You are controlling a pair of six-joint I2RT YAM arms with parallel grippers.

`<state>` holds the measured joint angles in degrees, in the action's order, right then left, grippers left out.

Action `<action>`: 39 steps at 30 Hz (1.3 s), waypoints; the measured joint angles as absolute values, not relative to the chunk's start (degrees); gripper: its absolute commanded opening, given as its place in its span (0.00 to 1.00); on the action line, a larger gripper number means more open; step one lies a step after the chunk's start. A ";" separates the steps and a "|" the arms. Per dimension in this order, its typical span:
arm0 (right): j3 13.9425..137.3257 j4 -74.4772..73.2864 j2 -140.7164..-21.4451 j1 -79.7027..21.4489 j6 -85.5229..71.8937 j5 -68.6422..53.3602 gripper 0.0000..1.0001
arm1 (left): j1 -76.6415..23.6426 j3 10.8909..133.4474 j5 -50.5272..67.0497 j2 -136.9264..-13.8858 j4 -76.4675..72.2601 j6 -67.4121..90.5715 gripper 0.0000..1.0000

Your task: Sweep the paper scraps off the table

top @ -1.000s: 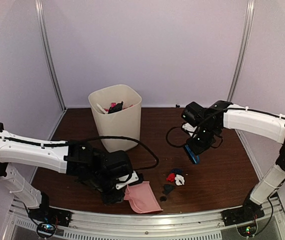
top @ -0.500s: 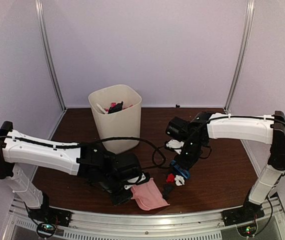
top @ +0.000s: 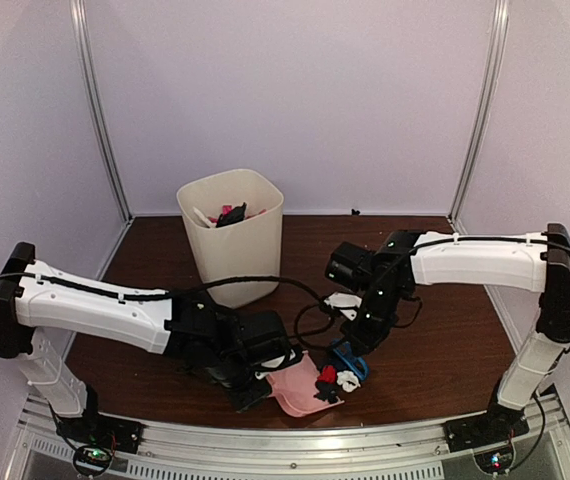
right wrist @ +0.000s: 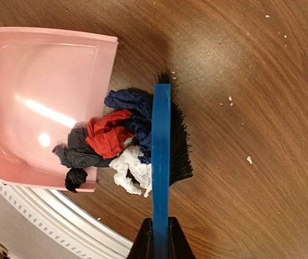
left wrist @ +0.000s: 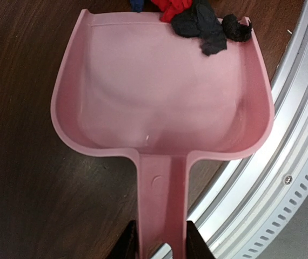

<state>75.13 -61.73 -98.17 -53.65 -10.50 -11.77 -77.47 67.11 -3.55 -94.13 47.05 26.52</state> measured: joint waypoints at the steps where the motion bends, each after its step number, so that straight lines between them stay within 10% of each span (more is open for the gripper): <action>1: 74.78 -61.28 -98.02 -53.65 -10.96 -12.91 0.00 | -77.47 67.11 -3.70 -94.28 46.81 26.52 0.00; 39: 68.93 -50.92 -90.13 -48.95 -23.97 -25.78 0.00 | -77.19 51.53 -13.08 -85.91 23.94 22.26 0.00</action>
